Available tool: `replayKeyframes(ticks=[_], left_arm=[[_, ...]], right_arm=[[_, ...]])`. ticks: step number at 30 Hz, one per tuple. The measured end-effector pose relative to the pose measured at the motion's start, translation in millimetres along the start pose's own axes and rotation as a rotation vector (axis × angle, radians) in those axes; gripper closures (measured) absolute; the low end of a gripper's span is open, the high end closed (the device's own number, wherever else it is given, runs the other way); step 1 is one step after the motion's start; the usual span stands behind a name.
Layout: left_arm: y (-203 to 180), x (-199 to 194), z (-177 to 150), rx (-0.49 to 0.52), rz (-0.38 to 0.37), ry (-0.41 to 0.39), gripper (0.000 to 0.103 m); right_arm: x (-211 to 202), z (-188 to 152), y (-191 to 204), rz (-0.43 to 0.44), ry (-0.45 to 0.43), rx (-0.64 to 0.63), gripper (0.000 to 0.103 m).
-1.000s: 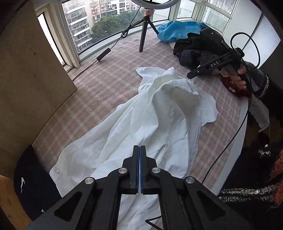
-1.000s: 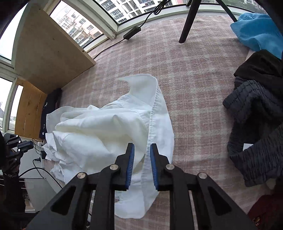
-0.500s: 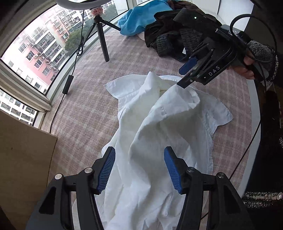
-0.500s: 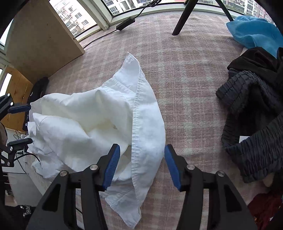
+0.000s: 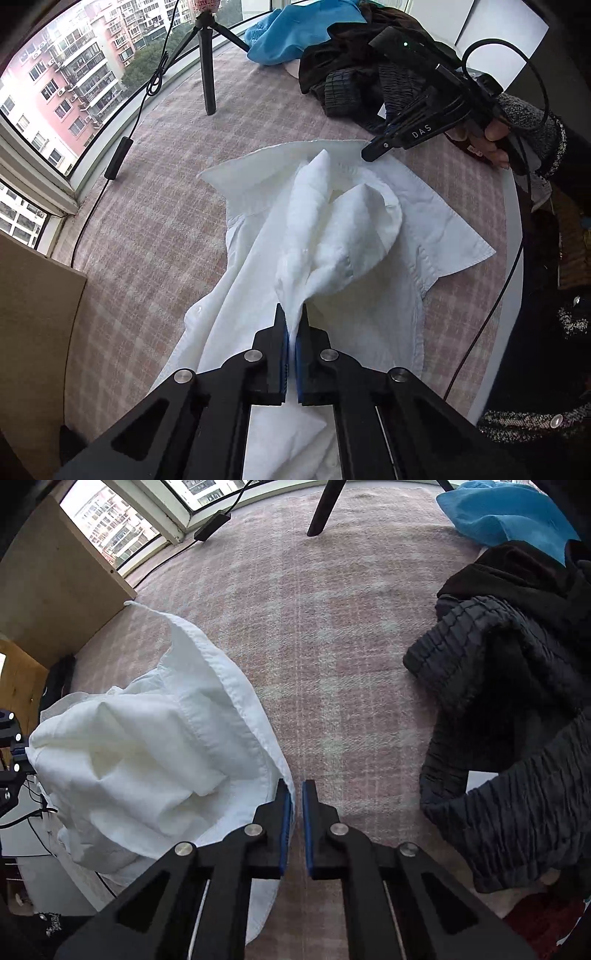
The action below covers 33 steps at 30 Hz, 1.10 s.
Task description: Fold clothes
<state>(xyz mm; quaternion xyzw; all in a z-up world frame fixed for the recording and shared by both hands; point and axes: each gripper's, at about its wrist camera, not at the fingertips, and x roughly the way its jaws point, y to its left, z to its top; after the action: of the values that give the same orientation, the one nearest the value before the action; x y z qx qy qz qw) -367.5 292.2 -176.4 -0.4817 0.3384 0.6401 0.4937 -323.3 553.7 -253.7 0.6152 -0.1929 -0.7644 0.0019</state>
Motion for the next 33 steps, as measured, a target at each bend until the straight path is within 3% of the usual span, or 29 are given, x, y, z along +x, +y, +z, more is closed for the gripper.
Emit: replayKeyframes(ticks=[3, 5, 6, 7, 8, 9, 10, 12, 13, 15, 18, 21, 27, 30, 33], left_arm=[[3, 6, -2, -0.020, -0.017, -0.004, 0.101], [5, 10, 0, -0.021, -0.017, -0.010, 0.096], [5, 12, 1, -0.018, -0.010, -0.013, 0.095], [6, 14, 2, -0.013, -0.004, -0.010, 0.088], [7, 16, 3, -0.009, -0.003, -0.004, 0.071], [9, 19, 4, -0.012, -0.004, -0.001, 0.063], [11, 23, 6, -0.019, -0.008, 0.001, 0.065], [15, 30, 8, -0.037, -0.013, 0.011, 0.096], [16, 31, 9, -0.047, -0.007, 0.018, 0.101], [14, 25, 8, -0.051, 0.021, 0.013, 0.101], [11, -15, 2, -0.053, 0.103, -0.010, 0.101], [13, -87, -3, -0.087, 0.219, -0.112, 0.101], [-3, -262, -28, -0.141, 0.545, -0.311, 0.101], [-26, -333, -44, -0.151, 0.658, -0.380, 0.101], [-51, -381, -57, -0.144, 0.749, -0.433, 0.101]], right_arm=[[3, 2, -2, -0.003, 0.020, -0.006, 0.094], [10, 2, 3, -0.020, 0.038, -0.027, 0.079], [12, 2, 6, -0.028, 0.031, -0.039, 0.079], [12, 2, 7, -0.027, 0.022, -0.042, 0.079], [13, 2, 9, -0.022, 0.013, -0.043, 0.079], [13, 2, 9, -0.009, 0.007, -0.041, 0.079], [13, 3, 8, 0.005, 0.006, -0.035, 0.079], [14, 4, 6, 0.030, 0.006, -0.020, 0.088], [14, 2, 4, 0.038, 0.008, -0.011, 0.100], [6, 2, -2, 0.051, -0.014, 0.020, 0.100], [-33, 4, -2, 0.093, -0.105, 0.052, 0.101], [-100, 20, 25, 0.139, -0.256, 0.015, 0.101], [-285, 57, 155, 0.212, -0.607, -0.260, 0.101], [-381, 45, 222, 0.274, -0.758, -0.387, 0.101], [-455, 31, 268, 0.377, -0.841, -0.450, 0.101]])
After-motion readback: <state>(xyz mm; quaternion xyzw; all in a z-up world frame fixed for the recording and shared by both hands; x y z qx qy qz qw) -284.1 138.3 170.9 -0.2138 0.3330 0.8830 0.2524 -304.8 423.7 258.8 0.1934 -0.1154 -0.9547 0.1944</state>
